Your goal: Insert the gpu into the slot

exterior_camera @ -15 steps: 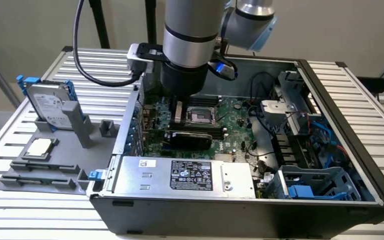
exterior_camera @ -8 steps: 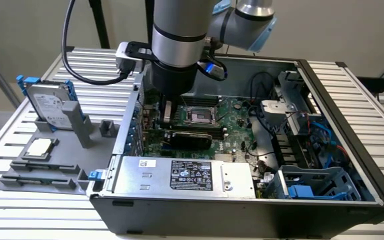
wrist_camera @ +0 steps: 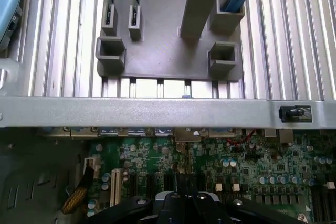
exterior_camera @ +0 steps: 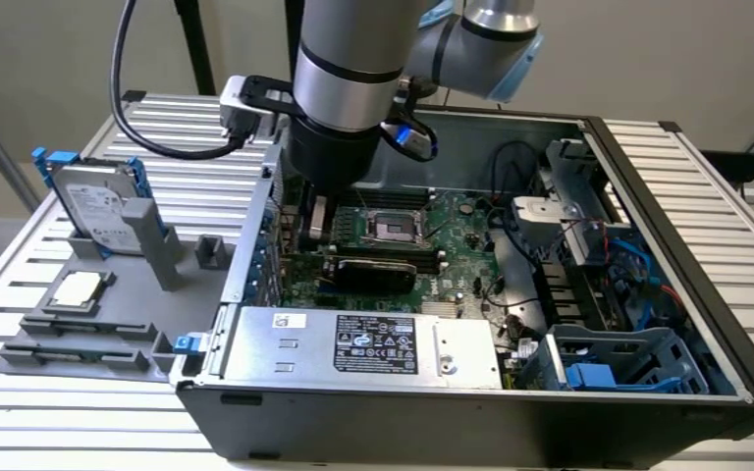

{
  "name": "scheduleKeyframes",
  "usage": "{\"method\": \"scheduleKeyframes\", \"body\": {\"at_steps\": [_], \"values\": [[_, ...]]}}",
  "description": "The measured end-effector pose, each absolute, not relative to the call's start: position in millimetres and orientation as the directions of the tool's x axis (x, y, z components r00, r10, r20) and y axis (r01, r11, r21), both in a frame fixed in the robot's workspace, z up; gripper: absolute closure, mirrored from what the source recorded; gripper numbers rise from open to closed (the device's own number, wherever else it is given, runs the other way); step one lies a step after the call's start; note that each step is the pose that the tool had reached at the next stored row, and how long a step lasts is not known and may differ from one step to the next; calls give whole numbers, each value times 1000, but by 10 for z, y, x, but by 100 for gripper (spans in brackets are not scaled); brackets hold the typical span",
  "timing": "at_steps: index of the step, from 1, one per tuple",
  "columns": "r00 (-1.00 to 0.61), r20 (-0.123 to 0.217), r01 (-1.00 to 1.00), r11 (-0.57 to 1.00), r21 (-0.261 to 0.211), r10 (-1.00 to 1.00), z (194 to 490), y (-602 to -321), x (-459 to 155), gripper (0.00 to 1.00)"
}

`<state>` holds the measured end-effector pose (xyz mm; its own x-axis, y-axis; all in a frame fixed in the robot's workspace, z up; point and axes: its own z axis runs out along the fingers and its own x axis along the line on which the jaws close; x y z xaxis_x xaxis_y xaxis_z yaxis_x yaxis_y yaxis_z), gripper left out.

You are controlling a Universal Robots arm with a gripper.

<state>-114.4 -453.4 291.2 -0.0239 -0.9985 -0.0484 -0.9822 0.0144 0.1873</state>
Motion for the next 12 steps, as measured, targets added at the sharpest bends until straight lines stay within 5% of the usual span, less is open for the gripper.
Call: {"method": "scheduleKeyframes", "body": {"at_steps": [12], "values": [[-17, -40, -964, 6, 264, -999, 2952, -4531, -1149, 89]]}}
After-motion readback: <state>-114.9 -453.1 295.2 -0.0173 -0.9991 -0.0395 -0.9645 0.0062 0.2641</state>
